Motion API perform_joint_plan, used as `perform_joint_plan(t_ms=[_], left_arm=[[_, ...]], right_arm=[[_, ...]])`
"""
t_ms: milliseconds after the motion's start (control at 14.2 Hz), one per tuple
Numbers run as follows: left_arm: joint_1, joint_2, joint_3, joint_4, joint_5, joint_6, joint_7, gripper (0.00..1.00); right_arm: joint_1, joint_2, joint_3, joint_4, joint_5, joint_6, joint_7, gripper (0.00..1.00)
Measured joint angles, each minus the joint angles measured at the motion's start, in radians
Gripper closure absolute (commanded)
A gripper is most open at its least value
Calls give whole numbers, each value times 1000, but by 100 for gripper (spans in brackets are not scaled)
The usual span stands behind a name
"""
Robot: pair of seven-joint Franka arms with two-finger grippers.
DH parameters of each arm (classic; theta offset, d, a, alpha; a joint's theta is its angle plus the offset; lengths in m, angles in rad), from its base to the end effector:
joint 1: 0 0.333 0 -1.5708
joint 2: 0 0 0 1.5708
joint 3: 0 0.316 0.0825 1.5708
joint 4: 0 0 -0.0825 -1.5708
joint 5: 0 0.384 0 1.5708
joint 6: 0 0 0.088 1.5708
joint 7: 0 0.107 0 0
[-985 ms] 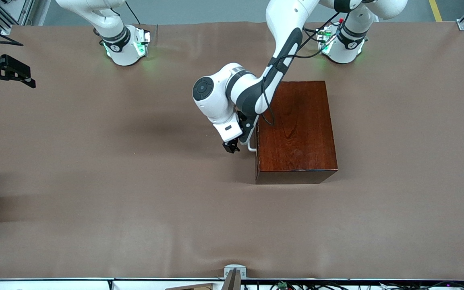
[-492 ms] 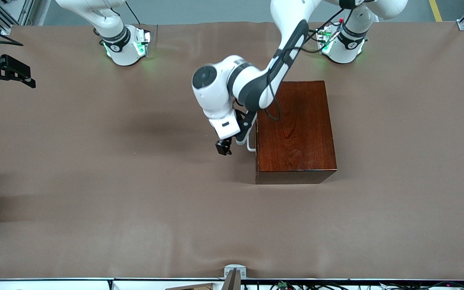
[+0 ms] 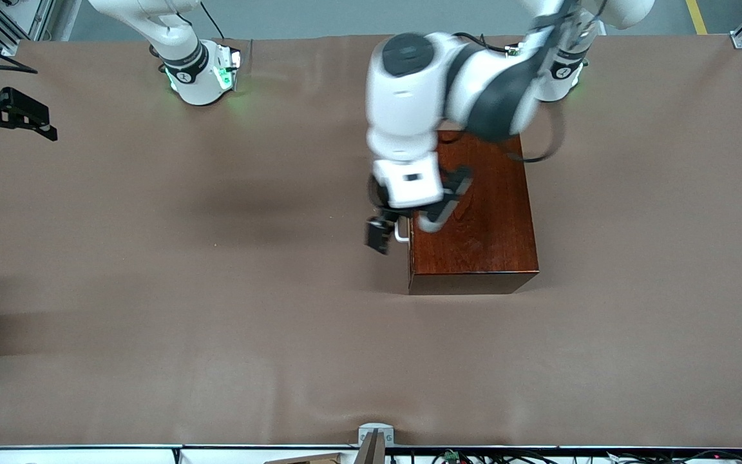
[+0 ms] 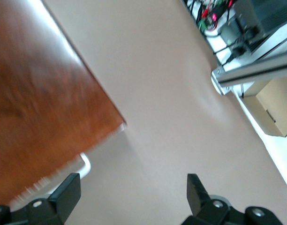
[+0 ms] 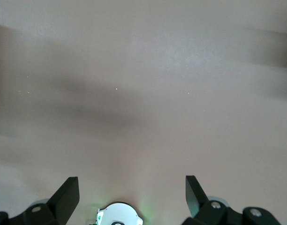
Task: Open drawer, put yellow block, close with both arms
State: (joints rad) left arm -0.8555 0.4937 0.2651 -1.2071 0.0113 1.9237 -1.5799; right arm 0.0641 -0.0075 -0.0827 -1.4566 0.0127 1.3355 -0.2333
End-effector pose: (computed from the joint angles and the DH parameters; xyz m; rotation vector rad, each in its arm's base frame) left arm 0.5723 -0.4384 0.5285 2.6489 1.3481 0.3406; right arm 0.5265 -0.0084 0.6618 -3.0912 -0.3367 0.1729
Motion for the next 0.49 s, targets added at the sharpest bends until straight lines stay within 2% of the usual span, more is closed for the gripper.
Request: perform_joint_plan(t_ms=[492], left_arm=[[228, -167, -1, -12, -34, -300, 623, 0]], right_arm=[[0, 0, 0, 0, 0, 0, 0, 0]])
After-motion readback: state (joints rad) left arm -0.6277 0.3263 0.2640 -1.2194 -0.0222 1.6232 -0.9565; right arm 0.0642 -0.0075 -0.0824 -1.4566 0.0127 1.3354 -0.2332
